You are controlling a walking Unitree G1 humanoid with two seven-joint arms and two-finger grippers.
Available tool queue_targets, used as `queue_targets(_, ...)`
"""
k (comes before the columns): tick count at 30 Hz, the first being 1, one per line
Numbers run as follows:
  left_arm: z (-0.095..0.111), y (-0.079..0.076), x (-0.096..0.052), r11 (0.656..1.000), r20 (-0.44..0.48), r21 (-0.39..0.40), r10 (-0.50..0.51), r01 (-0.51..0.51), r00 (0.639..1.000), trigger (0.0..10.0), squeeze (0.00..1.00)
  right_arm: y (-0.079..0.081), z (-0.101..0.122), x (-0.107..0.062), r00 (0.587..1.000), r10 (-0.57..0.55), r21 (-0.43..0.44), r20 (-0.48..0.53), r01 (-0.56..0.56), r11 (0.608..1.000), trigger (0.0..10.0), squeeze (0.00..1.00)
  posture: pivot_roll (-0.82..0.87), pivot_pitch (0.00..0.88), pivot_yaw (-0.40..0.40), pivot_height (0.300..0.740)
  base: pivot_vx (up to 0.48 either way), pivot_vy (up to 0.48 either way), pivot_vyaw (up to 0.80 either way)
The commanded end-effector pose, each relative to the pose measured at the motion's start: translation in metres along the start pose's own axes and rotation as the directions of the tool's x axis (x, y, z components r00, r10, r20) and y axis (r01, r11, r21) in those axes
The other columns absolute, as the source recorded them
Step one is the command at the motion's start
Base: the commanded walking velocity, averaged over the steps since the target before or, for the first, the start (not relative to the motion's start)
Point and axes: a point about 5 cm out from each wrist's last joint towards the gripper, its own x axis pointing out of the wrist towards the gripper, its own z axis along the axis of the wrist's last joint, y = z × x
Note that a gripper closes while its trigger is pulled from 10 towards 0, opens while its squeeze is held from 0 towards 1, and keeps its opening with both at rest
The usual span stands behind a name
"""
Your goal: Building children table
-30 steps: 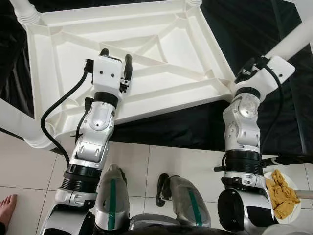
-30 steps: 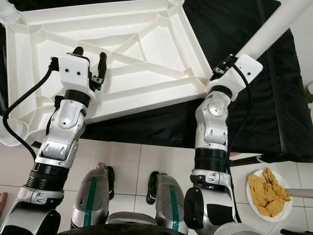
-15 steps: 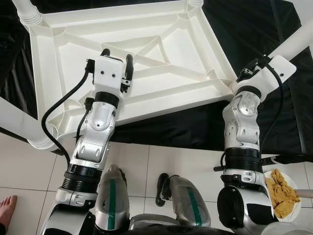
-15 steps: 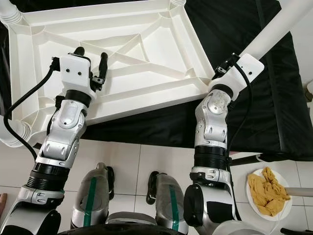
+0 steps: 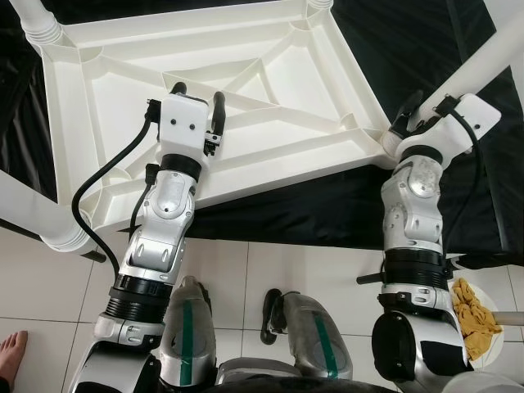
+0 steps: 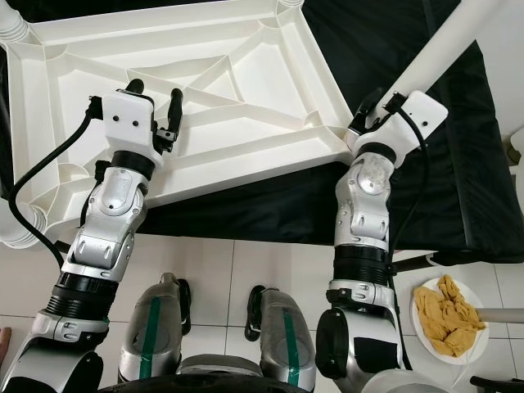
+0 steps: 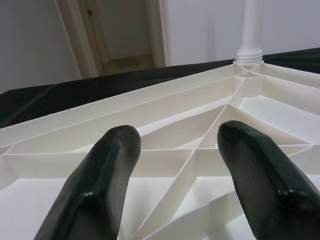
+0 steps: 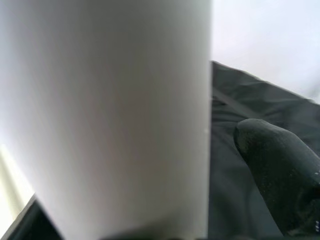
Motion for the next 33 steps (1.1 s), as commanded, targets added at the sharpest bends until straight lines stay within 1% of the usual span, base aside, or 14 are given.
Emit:
queue_targets(1,0.0,-0.005,-0.002,0.999,-0.008,-0.003,-0.049,0.049,0.999,10.0,0.0,-0.004,-0.003,0.003,0.999,0.032,0.008,-0.021,-0.032,0.999,10.0,0.99,0.13,0.086,-0.065,0.74,0.0,0.0,0.0)
queue_targets(2,0.0,-0.005,-0.002,0.999,-0.008,-0.003,-0.049,0.049,0.999,10.0,0.0,-0.004,-0.003,0.003,0.999,0.032,0.008,-0.021,-0.032,0.999,10.0,0.99,0.13,0.086,-0.065,0.74,0.0,0.0,0.0)
queue_targets(3,0.0,-0.007,-0.002,0.998,-0.01,-0.001,-0.064,0.064,0.998,10.0,0.0,-0.004,-0.003,0.005,0.997,0.07,0.017,-0.034,-0.07,0.997,10.0,0.21,0.13,0.087,-0.064,0.74,0.0,0.0,0.0)
queue_targets(4,0.0,-0.007,-0.002,0.998,-0.01,-0.001,-0.064,0.064,0.998,10.0,0.0,-0.004,-0.003,0.005,0.997,0.07,0.017,-0.034,-0.07,0.997,10.0,0.21,0.13,0.087,-0.064,0.74,0.0,0.0,0.0)
queue_targets(5,0.0,-0.009,-0.003,0.996,-0.012,-0.001,-0.086,0.086,0.996,10.0,0.0,-0.004,-0.004,0.007,0.993,0.109,0.016,-0.042,-0.109,0.994,10.0,0.0,0.13,0.087,-0.064,0.74,0.0,0.0,0.0)
queue_targets(6,0.0,-0.009,-0.003,0.996,-0.012,-0.001,-0.086,0.086,0.996,10.0,0.0,-0.004,-0.004,0.007,0.993,0.109,0.016,-0.042,-0.109,0.994,10.0,0.0,0.13,0.087,-0.064,0.74,0.0,0.0,0.0)
queue_targets(8,0.0,-0.016,-0.005,0.988,-0.015,0.014,-0.155,0.155,0.988,10.0,0.0,-0.004,-0.006,0.01,0.98,0.188,0.024,-0.072,-0.187,0.982,10.0,0.0,0.12,0.086,-0.064,0.74,0.0,0.0,0.0)
queue_targets(9,-0.002,-0.021,-0.007,0.979,-0.023,0.03,-0.202,0.202,0.979,10.0,0.0,-0.002,-0.008,0.011,0.961,0.263,0.013,-0.084,-0.263,0.965,10.0,0.0,0.12,0.084,-0.064,0.74,0.0,0.0,0.0)
queue_targets(14,-0.003,-0.023,-0.008,0.976,-0.026,0.035,-0.212,0.213,0.977,10.0,0.0,-0.001,-0.008,0.011,0.954,0.289,0.008,-0.084,-0.29,0.957,10.0,0.0,0.12,0.084,-0.064,0.74,0.0,0.0,0.0)
queue_targets(16,-0.002,-0.026,-0.009,0.973,-0.029,0.023,-0.227,0.228,0.973,10.0,0.0,0.0,-0.011,0.011,0.927,0.359,0.005,-0.107,-0.36,0.933,10.0,0.0,0.12,0.083,-0.069,0.74,0.0,0.0,0.0)
queue_targets(20,-0.002,-0.028,-0.01,0.971,-0.031,0.019,-0.236,0.237,0.971,10.0,0.0,0.001,-0.012,0.011,0.901,0.417,0.008,-0.12,-0.419,0.908,10.0,0.0,0.12,0.083,-0.07,0.74,0.0,0.0,0.0)
queue_targets(26,-0.001,-0.028,-0.01,0.967,-0.034,0.021,-0.253,0.254,0.967,10.0,0.0,0.003,-0.011,0.011,0.831,0.539,0.016,-0.137,-0.542,0.84,10.0,0.0,0.12,0.084,-0.072,0.74,0.0,0.0,0.0)
queue_targets(28,0.0,-0.028,-0.01,0.967,-0.034,0.021,-0.254,0.255,0.967,10.0,0.0,0.003,-0.011,0.011,0.827,0.545,0.015,-0.139,-0.549,0.836,10.0,0.0,0.12,0.084,-0.072,0.74,0.0,0.0,0.0)
queue_targets(33,0.0,-0.032,-0.015,0.954,-0.041,0.011,-0.3,0.301,0.953,10.0,0.0,-0.001,-0.005,0.012,0.751,0.648,0.011,-0.128,-0.652,0.758,10.0,0.0,0.12,0.086,-0.072,0.74,0.0,0.0,0.0)
